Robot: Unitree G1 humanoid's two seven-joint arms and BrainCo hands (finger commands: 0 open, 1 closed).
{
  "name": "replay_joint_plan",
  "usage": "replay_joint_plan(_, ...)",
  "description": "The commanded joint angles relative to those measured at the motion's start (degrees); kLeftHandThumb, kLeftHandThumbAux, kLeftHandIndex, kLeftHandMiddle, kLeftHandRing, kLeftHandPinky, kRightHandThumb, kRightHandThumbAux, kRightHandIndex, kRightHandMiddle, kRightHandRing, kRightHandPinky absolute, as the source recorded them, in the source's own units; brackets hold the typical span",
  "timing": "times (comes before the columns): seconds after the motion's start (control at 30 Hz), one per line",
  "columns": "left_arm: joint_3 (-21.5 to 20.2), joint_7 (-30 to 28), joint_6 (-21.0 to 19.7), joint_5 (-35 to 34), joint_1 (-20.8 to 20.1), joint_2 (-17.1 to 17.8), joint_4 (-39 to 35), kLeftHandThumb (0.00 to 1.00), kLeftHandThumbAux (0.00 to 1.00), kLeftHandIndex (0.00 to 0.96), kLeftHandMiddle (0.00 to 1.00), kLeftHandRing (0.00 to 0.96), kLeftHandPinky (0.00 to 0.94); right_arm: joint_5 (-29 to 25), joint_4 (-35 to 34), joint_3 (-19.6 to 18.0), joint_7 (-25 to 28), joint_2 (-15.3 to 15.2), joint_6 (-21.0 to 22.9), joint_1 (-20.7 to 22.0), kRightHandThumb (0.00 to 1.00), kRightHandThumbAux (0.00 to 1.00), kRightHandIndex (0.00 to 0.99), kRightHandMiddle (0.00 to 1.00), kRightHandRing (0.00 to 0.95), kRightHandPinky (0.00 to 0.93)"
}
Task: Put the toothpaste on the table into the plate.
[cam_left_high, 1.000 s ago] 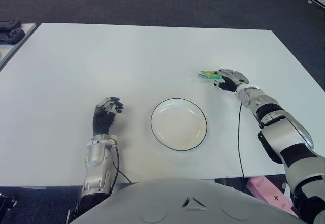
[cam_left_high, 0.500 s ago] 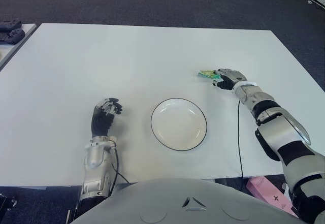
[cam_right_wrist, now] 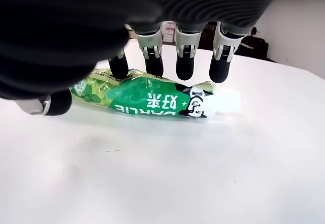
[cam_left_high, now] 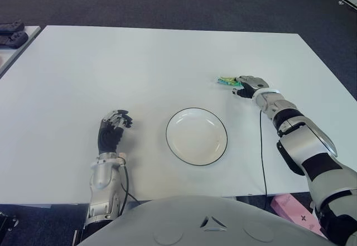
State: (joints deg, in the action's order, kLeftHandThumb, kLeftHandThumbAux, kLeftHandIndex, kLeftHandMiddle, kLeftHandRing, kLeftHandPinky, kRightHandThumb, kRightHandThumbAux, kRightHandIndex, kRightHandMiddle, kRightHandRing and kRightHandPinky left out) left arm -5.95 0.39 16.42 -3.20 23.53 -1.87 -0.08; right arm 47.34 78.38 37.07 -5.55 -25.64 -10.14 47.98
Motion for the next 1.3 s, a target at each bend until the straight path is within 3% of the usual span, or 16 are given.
replay_joint_plan(0.03,0.05,0.94,-1.60,0.56,0.28,-0.27,-0.99,0.703,0.723,0.435,0.543,0.542,0.516,-0.28,1.31,-0.15,3.43,2.03,1.99,-0.43,0.575,0.136,0.000,0.000,0.000,0.000)
replay_joint_plan(0.53,0.24,-0.30,-0.19,-0.03,-0.22,0.43,-0.27,0.702,0.723,0.435,0.553,0.564,0.541,-2.29,-0.63,-2.85,5.02,2.00,1.45,4.12,0.589,0.168,0.000,0.000,0.000,0.000)
replay_joint_plan(0.73,0.15,-0.24,-0.71,-0.08,-0.66,0.68,0.05,0.703,0.722,0.436,0.556,0.569,0.543,-2.24,-0.11,-2.90,3.76,1.72,1.08,3.21,0.596,0.164,0.000,0.000,0.000,0.000)
replay_joint_plan(1.3,-0.09,0.13,-1.70,-0.51,-1.84,0.57,0.00,0.704,0.721,0.437,0.569,0.573,0.536,-0.91,-1.78,-1.08,-1.96,-1.21,-5.38,-1.27,0.601,0.173,0.000,0.000,0.000,0.000)
